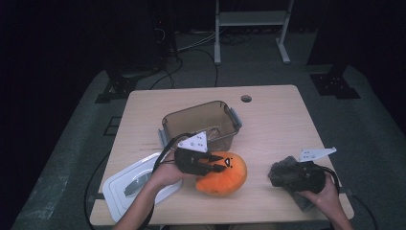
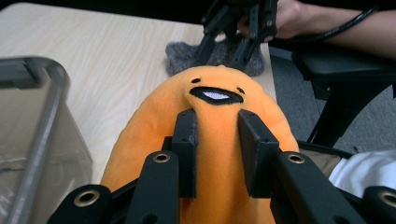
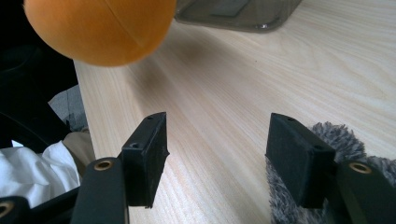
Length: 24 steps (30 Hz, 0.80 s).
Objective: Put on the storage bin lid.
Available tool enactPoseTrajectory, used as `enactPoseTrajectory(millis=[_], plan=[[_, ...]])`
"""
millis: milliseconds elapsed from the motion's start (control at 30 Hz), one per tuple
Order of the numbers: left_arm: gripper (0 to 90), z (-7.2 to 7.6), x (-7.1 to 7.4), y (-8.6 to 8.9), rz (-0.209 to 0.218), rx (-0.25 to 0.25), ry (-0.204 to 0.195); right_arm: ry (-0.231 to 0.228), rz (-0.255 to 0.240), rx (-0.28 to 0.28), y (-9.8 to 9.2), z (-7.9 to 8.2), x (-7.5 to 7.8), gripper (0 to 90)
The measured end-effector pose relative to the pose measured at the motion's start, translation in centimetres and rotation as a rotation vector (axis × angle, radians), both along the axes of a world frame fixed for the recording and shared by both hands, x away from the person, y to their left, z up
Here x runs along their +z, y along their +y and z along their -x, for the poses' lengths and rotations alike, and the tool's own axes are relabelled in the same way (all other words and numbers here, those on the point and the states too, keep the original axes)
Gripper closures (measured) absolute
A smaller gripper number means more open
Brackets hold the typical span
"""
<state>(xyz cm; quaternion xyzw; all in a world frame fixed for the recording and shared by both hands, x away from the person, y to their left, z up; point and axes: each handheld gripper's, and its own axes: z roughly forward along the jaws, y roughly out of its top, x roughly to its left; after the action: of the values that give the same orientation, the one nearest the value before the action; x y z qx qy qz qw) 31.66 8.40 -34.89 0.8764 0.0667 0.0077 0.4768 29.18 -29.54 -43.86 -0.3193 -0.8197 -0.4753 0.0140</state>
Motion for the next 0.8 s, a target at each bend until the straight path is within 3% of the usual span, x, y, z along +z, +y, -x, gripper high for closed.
enactPoseTrajectory(millis=[233, 500, 800], plan=[[70.9, 0.0, 1.9, 0.4, 0.007, 0.001, -0.018, -0.001, 0.0, -0.004, -0.1, 0.0, 0.0, 37.1], [71.1, -0.3, 3.7, 1.1, 0.044, 0.004, -0.017, 0.002, -0.004, -0.01, -0.2, -0.1, -0.1, 37.0], [71.0, -0.8, 5.4, 1.4, 0.027, 0.012, -0.034, 0.005, -0.004, -0.009, -0.2, -0.2, -0.2, 36.9]])
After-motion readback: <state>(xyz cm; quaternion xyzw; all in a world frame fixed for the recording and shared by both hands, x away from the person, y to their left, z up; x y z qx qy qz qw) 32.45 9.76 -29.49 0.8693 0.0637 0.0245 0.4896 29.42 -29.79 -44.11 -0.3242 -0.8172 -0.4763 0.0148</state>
